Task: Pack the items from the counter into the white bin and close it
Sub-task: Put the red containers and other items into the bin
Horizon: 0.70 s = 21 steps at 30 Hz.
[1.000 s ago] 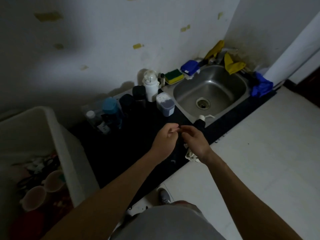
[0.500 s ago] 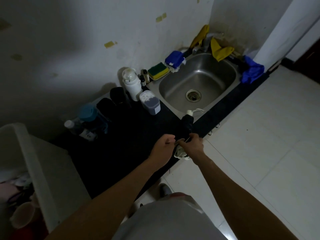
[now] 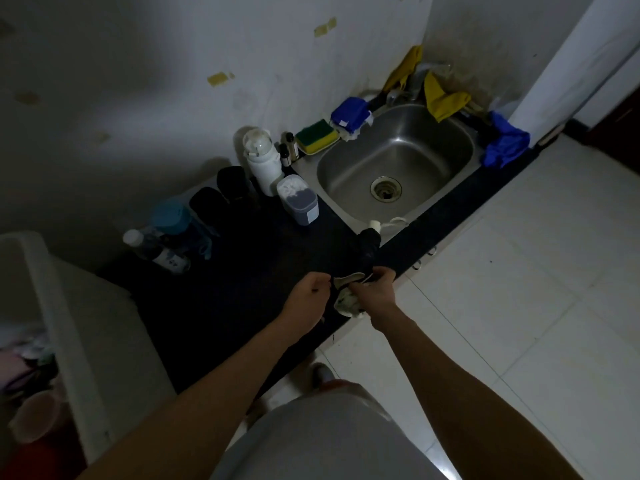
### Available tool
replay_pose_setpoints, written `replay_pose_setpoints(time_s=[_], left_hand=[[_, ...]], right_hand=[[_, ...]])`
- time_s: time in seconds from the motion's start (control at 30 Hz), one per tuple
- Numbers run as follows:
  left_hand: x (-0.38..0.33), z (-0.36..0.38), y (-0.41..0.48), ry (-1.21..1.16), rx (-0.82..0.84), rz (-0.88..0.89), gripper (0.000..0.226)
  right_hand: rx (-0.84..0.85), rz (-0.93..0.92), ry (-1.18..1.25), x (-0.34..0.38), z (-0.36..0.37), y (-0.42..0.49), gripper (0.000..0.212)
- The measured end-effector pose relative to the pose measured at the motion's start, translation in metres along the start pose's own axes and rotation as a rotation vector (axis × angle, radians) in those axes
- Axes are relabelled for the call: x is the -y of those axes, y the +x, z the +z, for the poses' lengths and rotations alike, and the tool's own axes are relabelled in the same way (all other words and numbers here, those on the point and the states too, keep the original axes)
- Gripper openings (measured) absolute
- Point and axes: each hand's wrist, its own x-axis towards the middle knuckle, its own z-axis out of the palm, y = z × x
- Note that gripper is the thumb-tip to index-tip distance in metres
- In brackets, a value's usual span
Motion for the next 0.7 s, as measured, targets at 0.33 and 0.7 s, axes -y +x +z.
replay_pose_setpoints(time_s=[0.33,0.7], left_hand=[[-0.041,-0.056,-0.017,-0.119,-0.093,0.062,0.046],[-0.062,-0.139,-0.062,-0.181,-0.253,0.166,0.065]], right_hand=[[0.265,-0.316,0.213,0.033,0.034,-0.069,0.047],[0.681,-0.568,0.12,0.093,0.083,-0.129,0.04]])
